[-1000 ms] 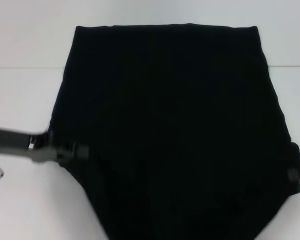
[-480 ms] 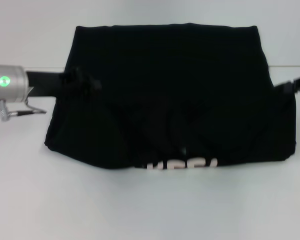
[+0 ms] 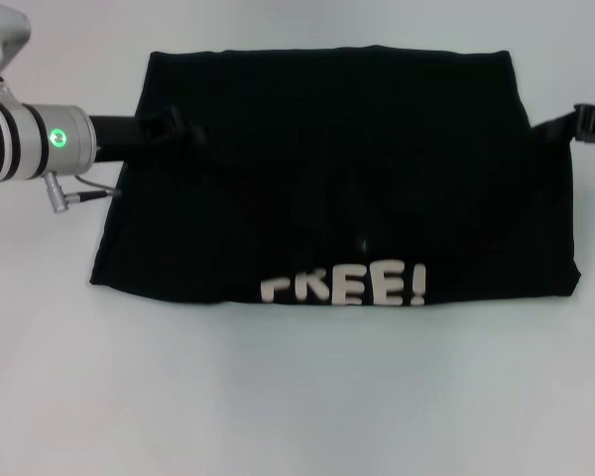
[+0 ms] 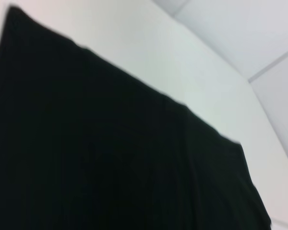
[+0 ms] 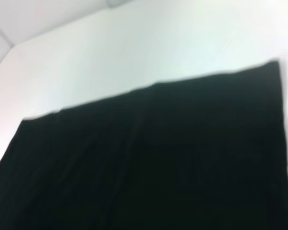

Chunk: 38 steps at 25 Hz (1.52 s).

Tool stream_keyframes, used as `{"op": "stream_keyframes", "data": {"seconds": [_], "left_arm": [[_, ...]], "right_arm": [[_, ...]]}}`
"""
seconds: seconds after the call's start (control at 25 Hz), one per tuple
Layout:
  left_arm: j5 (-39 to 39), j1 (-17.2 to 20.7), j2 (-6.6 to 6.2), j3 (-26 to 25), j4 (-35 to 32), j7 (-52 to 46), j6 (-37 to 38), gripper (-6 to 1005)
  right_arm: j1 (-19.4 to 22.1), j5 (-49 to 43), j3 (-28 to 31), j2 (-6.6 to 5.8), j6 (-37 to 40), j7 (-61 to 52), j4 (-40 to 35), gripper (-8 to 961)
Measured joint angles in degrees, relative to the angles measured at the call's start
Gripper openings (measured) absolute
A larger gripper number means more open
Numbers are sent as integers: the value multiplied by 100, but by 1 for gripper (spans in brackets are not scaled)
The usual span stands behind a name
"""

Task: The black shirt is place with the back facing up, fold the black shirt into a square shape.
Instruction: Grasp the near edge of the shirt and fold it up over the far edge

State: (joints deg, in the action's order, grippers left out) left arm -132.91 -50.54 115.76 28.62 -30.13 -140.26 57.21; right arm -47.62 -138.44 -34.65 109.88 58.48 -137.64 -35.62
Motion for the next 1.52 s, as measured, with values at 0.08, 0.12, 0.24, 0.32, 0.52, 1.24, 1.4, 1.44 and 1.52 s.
{"op": "stream_keyframes", "data": {"seconds": [0.08, 0.12, 0.24, 0.32, 0.52, 1.24, 1.4, 1.44, 1.52], "left_arm": [[123, -11, 33, 1, -6, 59, -241, 28], [163, -19, 49, 4, -9, 83, -332, 28], [229, -39, 118, 16, -22, 130, -706, 28], [236, -47, 174, 52, -25, 137, -955, 28], [237, -50, 237, 112, -3, 139, -1353, 27], [541, -171, 222, 381, -164, 345, -1710, 27], [539, -169, 226, 693, 66, 344, -2077, 28], [539, -167, 234, 731, 120, 355, -2154, 28], [539, -161, 249, 796, 191, 376, -2240, 28]], "right_arm": [[-39, 6, -8, 55, -316, 10, -8, 139], [-64, 7, -8, 100, -541, 63, -3, 140], [-152, 10, -15, 267, -1073, 350, 54, 145], [-214, 11, -58, 432, -1424, 611, 72, 148], [-360, 12, -418, 654, -2297, 794, 374, 155], [-452, 363, -790, 581, -3069, 836, 610, 181], [-505, 361, -1221, 645, -3721, 838, 982, 187], [-521, 361, -1424, 692, -3914, 839, 1077, 188], [-529, 361, -1497, 714, -3994, 839, 1103, 191]]}}
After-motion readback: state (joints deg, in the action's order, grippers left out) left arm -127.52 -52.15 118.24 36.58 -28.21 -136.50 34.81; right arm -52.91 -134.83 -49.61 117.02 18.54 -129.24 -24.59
